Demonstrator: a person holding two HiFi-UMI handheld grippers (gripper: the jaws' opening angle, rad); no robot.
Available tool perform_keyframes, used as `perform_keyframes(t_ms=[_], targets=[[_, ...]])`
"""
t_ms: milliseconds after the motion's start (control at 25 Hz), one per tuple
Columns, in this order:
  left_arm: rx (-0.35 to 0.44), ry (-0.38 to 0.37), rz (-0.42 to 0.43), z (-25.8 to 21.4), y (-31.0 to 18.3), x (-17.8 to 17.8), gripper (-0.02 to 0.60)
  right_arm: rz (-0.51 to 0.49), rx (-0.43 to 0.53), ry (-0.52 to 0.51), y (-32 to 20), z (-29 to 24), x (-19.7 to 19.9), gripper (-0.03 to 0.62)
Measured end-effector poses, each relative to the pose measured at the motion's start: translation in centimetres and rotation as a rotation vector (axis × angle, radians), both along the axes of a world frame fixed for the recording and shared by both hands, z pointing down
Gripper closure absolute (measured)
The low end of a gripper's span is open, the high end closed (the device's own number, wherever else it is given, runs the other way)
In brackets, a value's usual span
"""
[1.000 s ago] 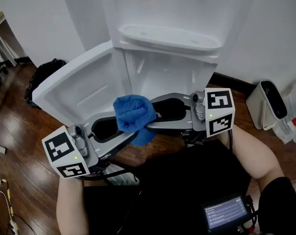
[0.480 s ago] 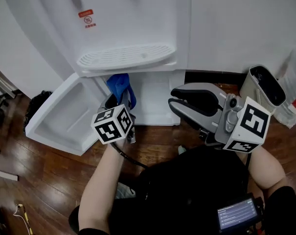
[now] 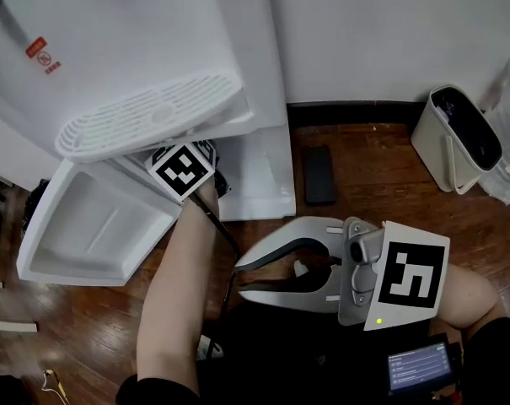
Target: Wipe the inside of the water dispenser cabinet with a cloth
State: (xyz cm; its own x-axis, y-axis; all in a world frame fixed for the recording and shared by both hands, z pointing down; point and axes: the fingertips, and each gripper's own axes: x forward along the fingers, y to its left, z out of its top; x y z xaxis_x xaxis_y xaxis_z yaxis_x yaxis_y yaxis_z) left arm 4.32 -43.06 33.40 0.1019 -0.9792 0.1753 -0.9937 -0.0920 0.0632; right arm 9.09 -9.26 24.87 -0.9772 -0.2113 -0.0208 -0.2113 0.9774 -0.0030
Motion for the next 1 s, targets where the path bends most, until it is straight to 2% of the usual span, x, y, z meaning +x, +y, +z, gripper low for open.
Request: perform_keyframes(t_ms=[120,320,440,600,680,720,760,880,1000], targets=[[-0.036,0.001,0.110,1.1,-0.1,3.4,0.457,0.000,-0.039,-0.046,-0.1,-0.6,0.8,0.534],[0.005,0.057,0.366,1.7,1.7,8.6,0.462,0.016,-0.132,-0.160,-1.9,-1.7,1.8,0.537],[0.015,0.058,0.520,2.3,2.7,10.8,0.462,0.034,-0.167,-0.205,-2.9,-2.0,2.4,0.539],[-0.023,0.089,0.779,3.6,4.7,14.2,0.462,0.028,-0.176,-0.219,-2.8,-2.0,2.6,0.539],[-0.036,0.103,0.835,4.1,4.9,14.4,0.465,0.021,-0.173,-0.205,-2.8,-1.8,2.3,0.539],[-0.038,0.093,0.813,4.3,4.6,13.8,0.465,0.019,-0.174,-0.202,-2.8,-1.8,2.1,0.539],[-0.035,0.070,0.751,4.5,3.9,12.8,0.465,0.019,-0.177,-0.201,-2.8,-1.8,2.0,0.539],[-0.035,-0.027,0.458,5.2,1.9,8.6,0.463,0.022,-0.180,-0.200,-2.8,-1.8,2.0,0.539],[-0.055,-0.095,0.240,6.1,1.0,5.3,0.463,0.018,-0.181,-0.191,-2.8,-1.5,2.0,0.539]])
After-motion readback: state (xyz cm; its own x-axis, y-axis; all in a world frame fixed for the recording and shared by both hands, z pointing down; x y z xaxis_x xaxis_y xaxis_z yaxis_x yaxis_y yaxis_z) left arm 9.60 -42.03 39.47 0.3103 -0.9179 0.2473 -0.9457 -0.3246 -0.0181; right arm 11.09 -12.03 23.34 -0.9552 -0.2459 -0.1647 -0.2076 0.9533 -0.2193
